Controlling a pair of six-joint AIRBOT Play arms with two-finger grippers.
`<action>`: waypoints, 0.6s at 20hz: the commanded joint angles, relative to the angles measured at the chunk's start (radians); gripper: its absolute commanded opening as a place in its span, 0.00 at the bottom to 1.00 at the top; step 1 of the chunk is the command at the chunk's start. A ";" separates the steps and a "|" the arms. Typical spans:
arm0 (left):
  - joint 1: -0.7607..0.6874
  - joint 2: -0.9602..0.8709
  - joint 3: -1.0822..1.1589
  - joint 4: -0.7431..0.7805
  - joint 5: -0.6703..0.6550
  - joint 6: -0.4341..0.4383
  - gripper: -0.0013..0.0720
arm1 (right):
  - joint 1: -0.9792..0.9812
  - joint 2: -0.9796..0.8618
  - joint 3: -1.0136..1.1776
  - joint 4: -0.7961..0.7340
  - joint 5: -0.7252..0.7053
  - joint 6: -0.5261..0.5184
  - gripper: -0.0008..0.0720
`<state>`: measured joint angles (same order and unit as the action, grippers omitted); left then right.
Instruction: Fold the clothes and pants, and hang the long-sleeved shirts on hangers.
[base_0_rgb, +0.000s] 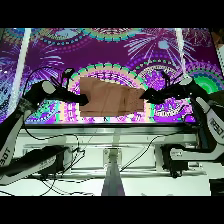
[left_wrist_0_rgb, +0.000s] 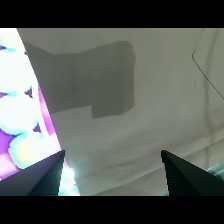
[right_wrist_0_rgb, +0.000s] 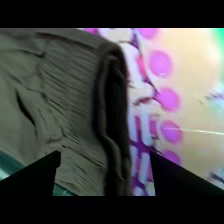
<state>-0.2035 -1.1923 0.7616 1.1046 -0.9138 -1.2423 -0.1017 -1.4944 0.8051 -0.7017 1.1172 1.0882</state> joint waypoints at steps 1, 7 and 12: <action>0.000 -0.004 0.000 0.017 0.074 0.000 0.96 | 0.037 -0.091 0.000 0.190 -0.024 -0.194 0.87; 0.000 0.006 0.070 0.175 0.057 0.000 0.96 | 0.083 -0.067 0.117 0.201 -0.023 -0.254 0.09; 0.040 0.120 0.307 0.423 -0.050 -0.161 0.96 | 0.076 0.155 0.285 0.122 -0.188 -0.105 0.04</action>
<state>-0.1860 -1.1290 0.9573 1.3869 -0.9207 -1.3125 -0.0227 -1.4483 1.0069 -0.5282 1.0260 0.8940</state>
